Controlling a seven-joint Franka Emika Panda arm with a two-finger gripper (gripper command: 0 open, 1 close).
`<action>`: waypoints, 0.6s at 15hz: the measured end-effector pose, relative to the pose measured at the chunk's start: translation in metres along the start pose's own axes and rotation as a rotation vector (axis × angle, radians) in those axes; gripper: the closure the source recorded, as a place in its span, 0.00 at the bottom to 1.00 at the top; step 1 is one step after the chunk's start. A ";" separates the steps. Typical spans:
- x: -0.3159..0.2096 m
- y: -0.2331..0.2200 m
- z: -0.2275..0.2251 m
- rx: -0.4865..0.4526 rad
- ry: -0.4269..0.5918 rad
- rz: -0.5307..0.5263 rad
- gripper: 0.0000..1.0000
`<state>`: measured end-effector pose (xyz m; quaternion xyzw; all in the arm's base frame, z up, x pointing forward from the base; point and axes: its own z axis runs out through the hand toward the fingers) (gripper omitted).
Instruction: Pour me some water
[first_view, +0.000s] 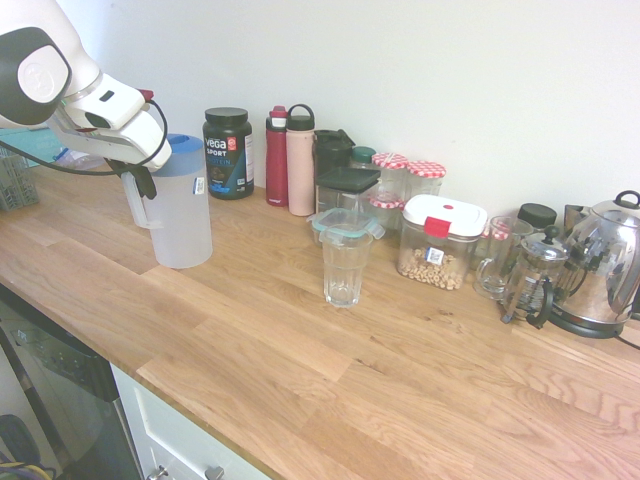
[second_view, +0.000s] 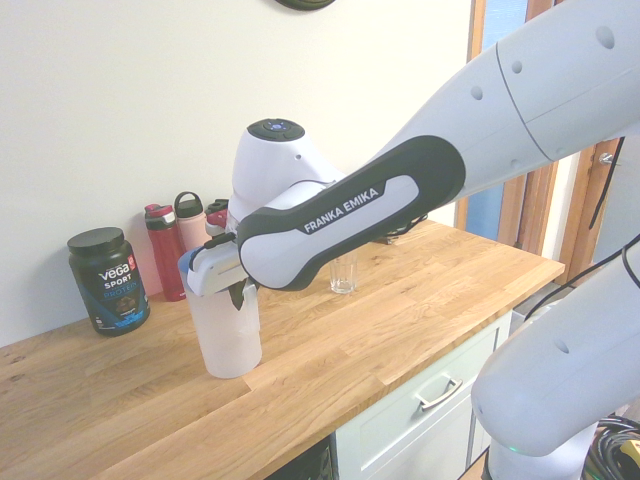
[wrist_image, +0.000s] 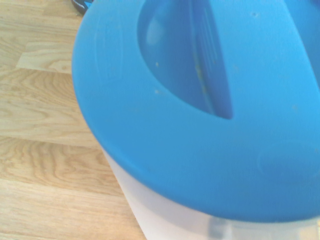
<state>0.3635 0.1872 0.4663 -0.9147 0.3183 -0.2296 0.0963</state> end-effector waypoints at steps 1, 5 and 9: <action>0.002 0.001 -0.001 -0.002 -0.002 -0.003 1.00; 0.022 0.014 -0.044 -0.002 -0.049 -0.036 1.00; 0.048 0.081 -0.113 -0.014 -0.222 -0.185 1.00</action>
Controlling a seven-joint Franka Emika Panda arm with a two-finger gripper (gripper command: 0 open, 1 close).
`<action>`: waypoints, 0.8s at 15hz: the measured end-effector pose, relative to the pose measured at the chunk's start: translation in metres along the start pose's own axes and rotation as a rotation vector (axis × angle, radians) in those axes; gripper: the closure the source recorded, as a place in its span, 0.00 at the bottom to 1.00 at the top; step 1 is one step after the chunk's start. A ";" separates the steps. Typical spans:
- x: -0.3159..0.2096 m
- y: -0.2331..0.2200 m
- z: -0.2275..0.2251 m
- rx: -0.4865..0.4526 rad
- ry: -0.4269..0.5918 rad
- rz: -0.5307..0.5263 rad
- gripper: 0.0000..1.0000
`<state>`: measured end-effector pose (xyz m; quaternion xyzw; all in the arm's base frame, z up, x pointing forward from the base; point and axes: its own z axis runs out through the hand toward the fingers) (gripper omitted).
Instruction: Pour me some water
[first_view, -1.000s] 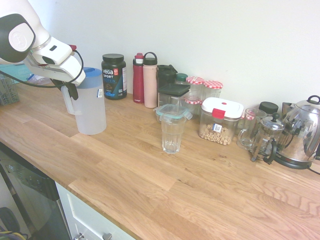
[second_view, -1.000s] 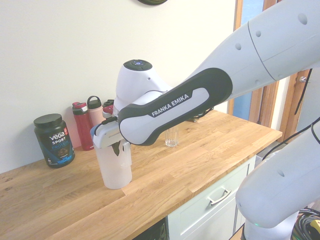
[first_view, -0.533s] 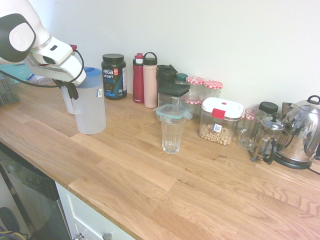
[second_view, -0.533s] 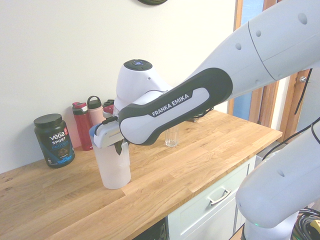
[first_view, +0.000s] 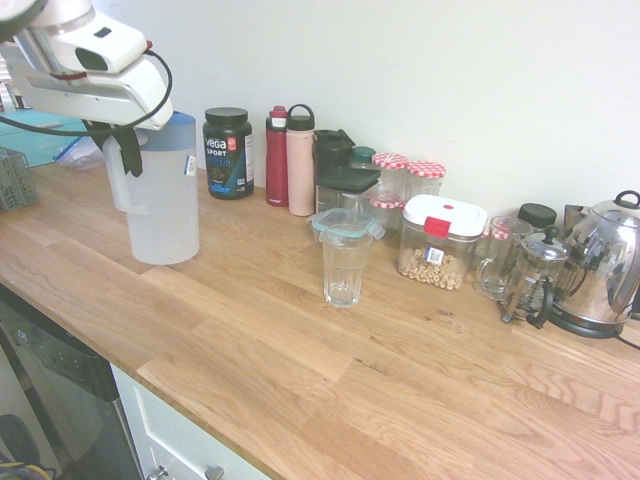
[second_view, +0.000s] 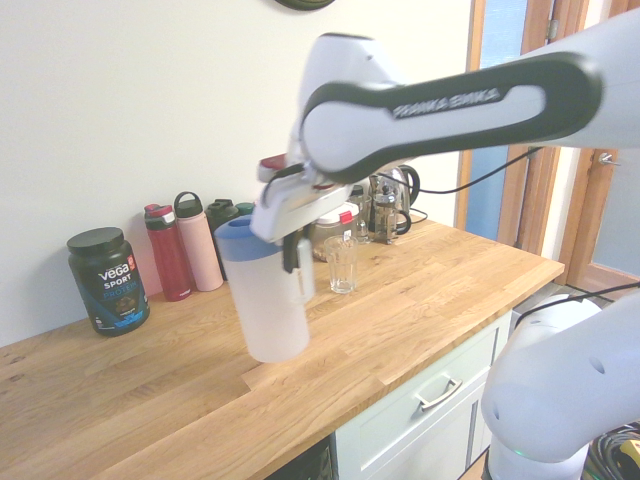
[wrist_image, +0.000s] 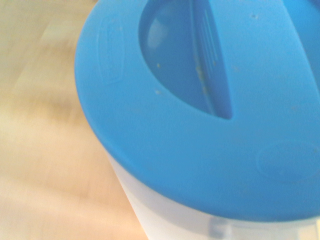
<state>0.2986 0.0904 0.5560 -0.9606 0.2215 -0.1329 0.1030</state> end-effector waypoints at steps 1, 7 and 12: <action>0.006 0.027 -0.011 0.013 -0.063 -0.034 1.00; 0.043 0.156 -0.029 0.061 -0.222 -0.295 1.00; 0.067 0.234 -0.029 0.123 -0.199 -0.399 1.00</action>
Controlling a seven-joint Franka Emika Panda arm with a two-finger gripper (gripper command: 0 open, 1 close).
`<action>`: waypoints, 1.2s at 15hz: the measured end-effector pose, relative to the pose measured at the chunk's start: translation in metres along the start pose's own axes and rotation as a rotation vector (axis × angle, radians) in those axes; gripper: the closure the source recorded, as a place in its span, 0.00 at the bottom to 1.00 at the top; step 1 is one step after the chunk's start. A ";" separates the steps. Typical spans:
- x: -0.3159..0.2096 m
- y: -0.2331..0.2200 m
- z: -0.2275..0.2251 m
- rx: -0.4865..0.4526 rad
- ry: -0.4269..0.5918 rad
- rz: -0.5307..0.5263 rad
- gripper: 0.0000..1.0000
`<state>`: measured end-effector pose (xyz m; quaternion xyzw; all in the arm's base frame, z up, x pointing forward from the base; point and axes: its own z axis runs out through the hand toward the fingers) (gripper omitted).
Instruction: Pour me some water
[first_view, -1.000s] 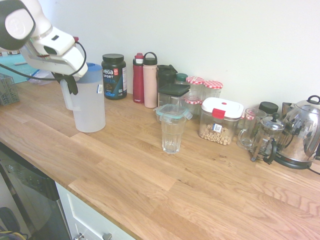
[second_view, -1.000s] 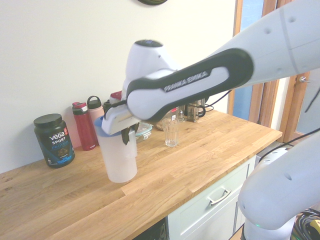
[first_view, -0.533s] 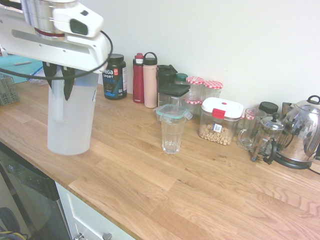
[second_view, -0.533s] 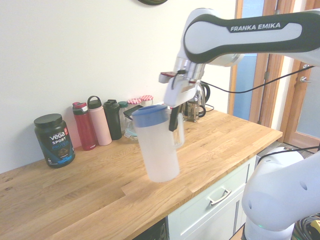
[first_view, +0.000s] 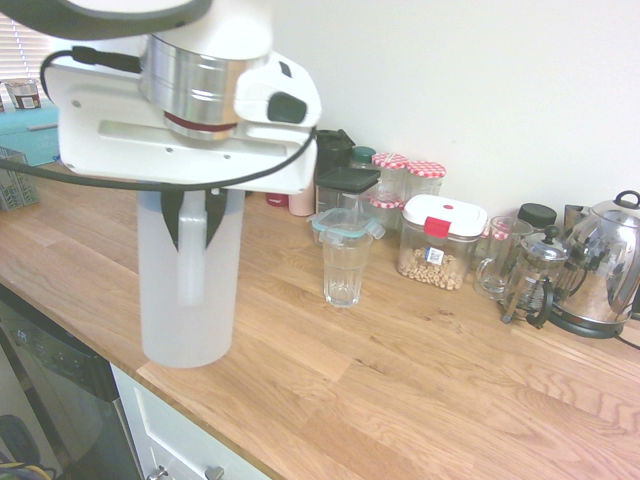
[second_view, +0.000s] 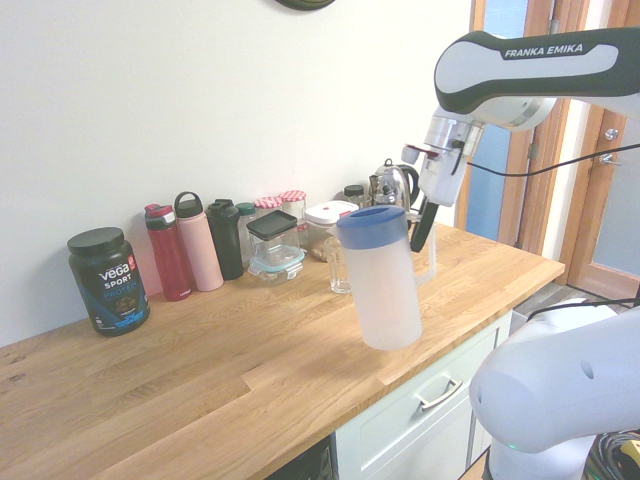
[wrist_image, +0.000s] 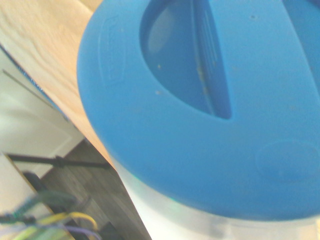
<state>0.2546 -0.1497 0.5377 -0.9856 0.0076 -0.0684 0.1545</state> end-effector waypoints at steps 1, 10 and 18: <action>0.003 0.010 0.001 0.002 -0.001 -0.022 1.00; 0.057 0.086 -0.010 -0.055 0.057 0.103 1.00; 0.064 0.121 -0.056 -0.073 0.112 0.140 1.00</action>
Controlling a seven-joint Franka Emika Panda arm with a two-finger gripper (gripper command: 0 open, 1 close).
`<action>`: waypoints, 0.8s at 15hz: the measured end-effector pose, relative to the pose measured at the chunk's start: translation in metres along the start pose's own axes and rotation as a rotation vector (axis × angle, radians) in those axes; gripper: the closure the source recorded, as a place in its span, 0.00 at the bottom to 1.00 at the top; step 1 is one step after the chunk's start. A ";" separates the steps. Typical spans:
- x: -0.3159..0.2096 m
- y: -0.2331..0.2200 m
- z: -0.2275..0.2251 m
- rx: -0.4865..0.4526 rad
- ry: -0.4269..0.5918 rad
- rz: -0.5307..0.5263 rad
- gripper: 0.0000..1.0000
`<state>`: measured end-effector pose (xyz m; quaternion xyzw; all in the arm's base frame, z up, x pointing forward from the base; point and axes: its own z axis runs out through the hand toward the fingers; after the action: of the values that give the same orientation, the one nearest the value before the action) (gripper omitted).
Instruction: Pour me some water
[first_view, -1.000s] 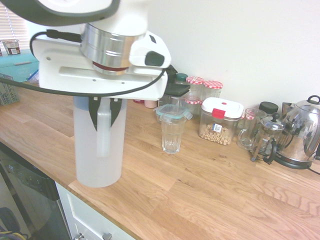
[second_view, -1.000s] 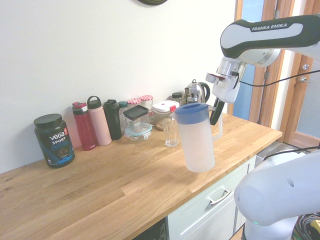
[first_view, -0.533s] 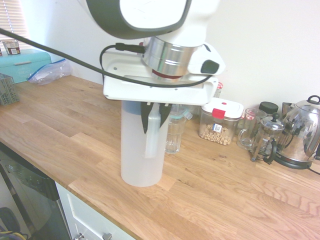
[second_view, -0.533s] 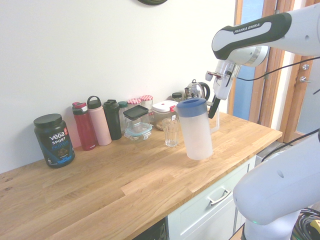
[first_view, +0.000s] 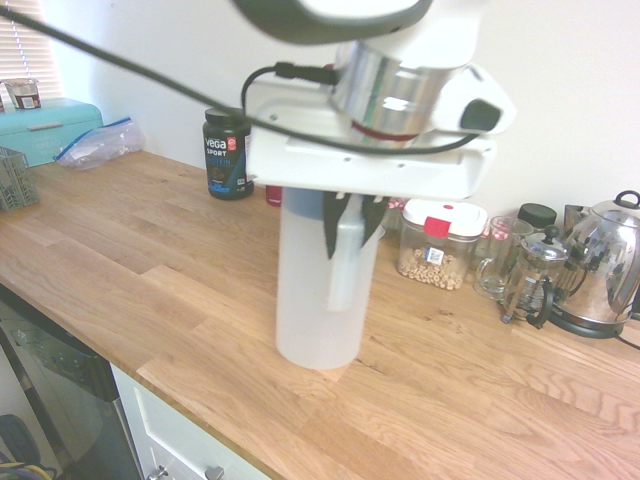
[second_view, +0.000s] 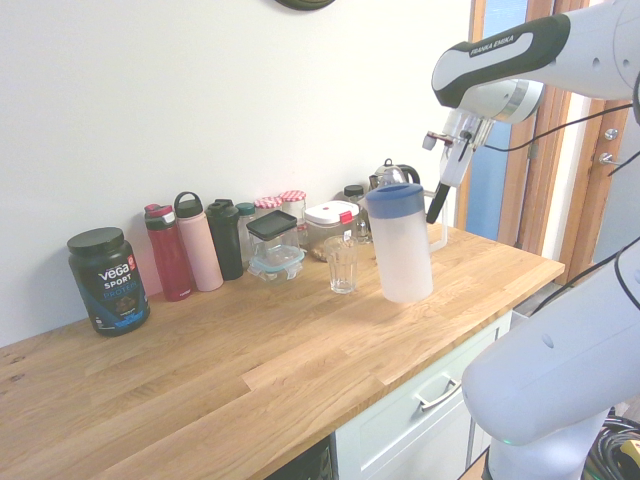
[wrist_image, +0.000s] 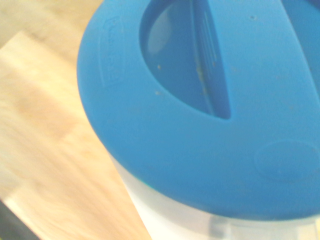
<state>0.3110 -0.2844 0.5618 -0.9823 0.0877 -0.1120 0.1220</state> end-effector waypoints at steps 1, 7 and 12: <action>0.002 0.015 -0.012 0.002 -0.003 -0.030 1.00; 0.005 0.065 -0.001 0.055 -0.127 -0.336 1.00; 0.049 0.035 0.006 -0.045 -0.100 -0.397 1.00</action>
<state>0.3545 -0.3258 0.5567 -0.9871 -0.1113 -0.0829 0.0796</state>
